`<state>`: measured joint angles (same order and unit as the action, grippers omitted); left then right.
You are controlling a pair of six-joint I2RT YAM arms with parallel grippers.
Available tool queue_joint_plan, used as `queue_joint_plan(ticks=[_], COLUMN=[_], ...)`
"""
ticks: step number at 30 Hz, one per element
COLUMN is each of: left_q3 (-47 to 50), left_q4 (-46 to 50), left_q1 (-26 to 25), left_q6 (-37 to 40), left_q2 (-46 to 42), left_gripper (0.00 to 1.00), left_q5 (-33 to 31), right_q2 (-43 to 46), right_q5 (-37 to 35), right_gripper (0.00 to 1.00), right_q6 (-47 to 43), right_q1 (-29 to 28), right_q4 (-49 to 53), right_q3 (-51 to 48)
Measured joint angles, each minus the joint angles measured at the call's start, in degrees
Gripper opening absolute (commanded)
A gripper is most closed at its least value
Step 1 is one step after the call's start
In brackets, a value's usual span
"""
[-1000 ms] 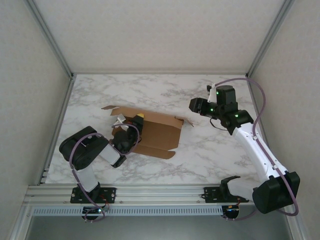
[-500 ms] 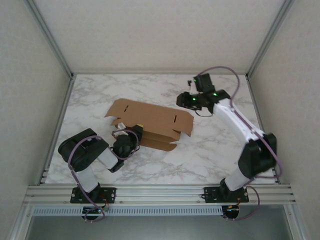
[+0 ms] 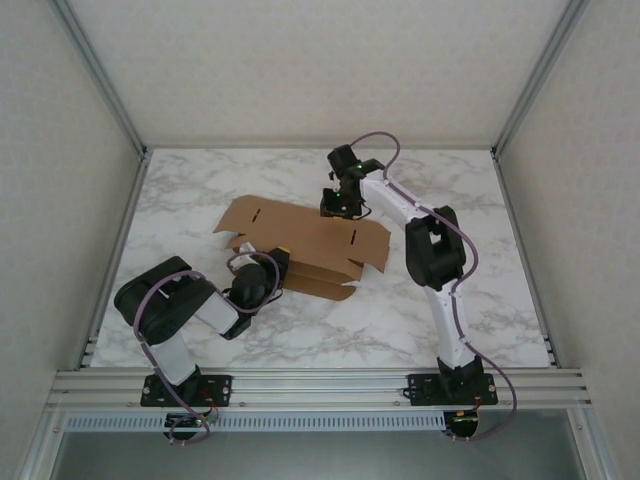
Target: Fold the paper box
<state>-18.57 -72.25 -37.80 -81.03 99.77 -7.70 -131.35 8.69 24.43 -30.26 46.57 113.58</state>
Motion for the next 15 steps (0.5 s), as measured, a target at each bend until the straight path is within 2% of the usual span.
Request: queue_joint_plan(ticks=[5, 11, 13, 15], left_q3=[-0.42, -0.59, -0.96, -2.05], left_q4=[1.9, 3.1, 3.54, 5.77], left_q1=[0.02, 0.09, 0.09, 0.09], left_q6=[0.02, 0.04, 0.11, 0.33], left_q2=[0.02, 0.04, -0.24, -1.84], left_gripper=[0.0, 0.0, 0.0, 0.0], left_q5=[0.42, 0.59, 0.57, 0.42], right_q2=[-4.13, -4.04, -3.28, -1.38], right_q5=[-0.11, 0.09, -0.07, -0.17], right_gripper=[0.29, 0.32, 0.36, 0.45], right_q6=[-0.68, -1.77, -2.38, -3.02], right_q1=[-0.02, -0.04, -0.04, 0.09], right_q4=[1.05, 1.05, 1.22, 1.81], right_q3=[1.38, 1.49, 1.49, 1.49])
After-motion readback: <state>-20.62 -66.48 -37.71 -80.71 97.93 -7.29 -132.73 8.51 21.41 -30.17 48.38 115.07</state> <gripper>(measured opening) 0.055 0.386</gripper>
